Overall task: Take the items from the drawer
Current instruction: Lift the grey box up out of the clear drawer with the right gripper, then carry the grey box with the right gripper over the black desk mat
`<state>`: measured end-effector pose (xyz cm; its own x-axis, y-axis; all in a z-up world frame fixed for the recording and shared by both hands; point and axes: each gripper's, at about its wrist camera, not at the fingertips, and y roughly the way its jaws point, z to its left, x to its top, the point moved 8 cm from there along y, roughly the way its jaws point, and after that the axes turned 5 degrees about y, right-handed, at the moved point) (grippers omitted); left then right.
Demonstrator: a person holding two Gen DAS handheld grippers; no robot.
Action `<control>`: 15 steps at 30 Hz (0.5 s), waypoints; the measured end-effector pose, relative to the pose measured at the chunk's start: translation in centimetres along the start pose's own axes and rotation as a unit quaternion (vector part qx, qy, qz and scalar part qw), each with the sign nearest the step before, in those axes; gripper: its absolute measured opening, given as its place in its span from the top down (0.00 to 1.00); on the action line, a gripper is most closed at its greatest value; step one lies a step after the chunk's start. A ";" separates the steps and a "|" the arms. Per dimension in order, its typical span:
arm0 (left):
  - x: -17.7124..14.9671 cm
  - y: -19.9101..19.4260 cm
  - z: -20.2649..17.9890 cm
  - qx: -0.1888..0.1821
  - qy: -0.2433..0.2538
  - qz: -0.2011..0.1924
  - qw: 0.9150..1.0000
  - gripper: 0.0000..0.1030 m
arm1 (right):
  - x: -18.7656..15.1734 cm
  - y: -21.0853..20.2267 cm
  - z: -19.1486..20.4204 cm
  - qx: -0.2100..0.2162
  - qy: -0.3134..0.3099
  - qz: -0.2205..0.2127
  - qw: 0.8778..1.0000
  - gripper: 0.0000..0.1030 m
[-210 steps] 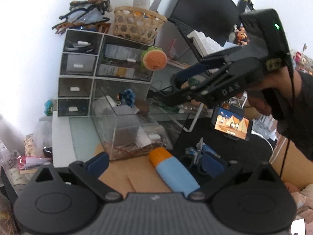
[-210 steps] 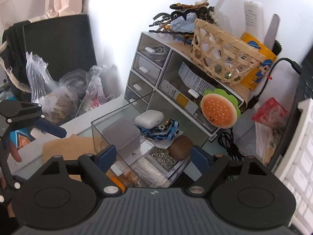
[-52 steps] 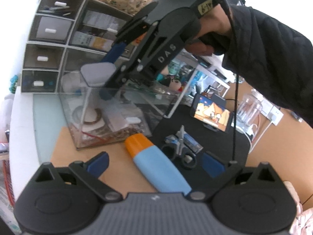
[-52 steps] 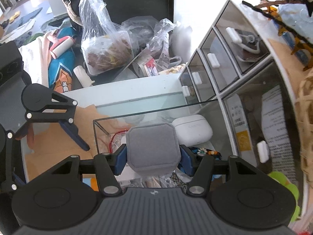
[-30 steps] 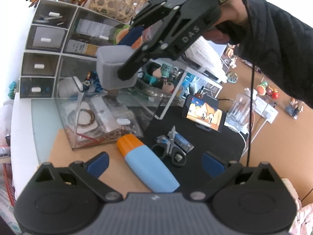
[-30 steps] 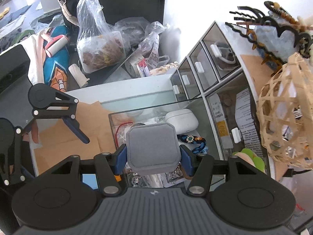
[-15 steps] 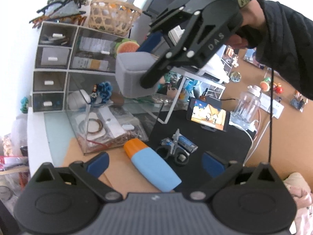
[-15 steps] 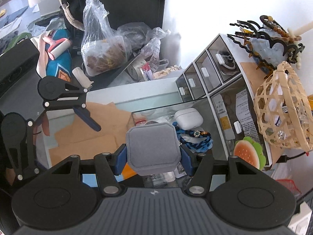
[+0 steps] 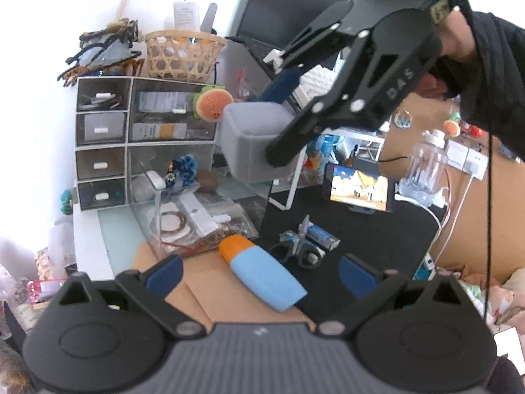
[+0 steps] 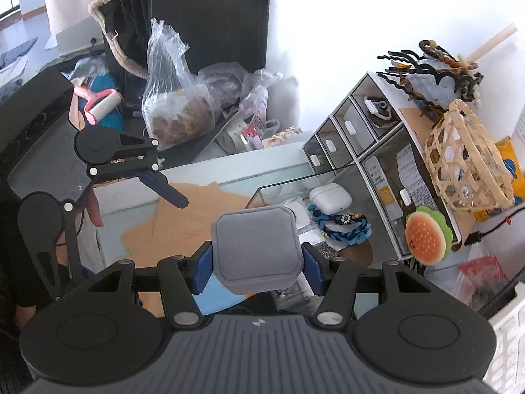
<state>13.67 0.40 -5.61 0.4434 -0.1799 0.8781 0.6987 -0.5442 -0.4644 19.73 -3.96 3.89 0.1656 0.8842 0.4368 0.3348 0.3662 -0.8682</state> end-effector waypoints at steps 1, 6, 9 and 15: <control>-0.1 -0.1 -0.1 0.004 0.002 0.001 1.000 0.00 | -0.2 -0.3 0.1 -0.002 0.003 -0.004 1.000 0.41; -0.3 -0.6 -0.6 0.027 0.017 0.004 0.999 0.00 | -1.1 -1.9 0.5 -0.013 0.022 -0.035 0.999 0.42; -0.5 -0.7 -1.0 0.035 0.025 0.006 0.999 0.00 | -1.7 -2.6 0.8 -0.017 0.032 -0.052 0.998 0.41; -0.9 -0.7 -2.2 0.050 0.046 0.013 0.998 0.00 | -3.0 -3.6 1.1 -0.018 0.062 -0.091 0.994 0.42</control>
<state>11.56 -0.83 -5.79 0.4110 -0.2704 0.8706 0.7423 -0.4551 -0.4918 17.02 -7.58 5.45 0.2121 0.7602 0.6141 0.4031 0.5044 -0.7636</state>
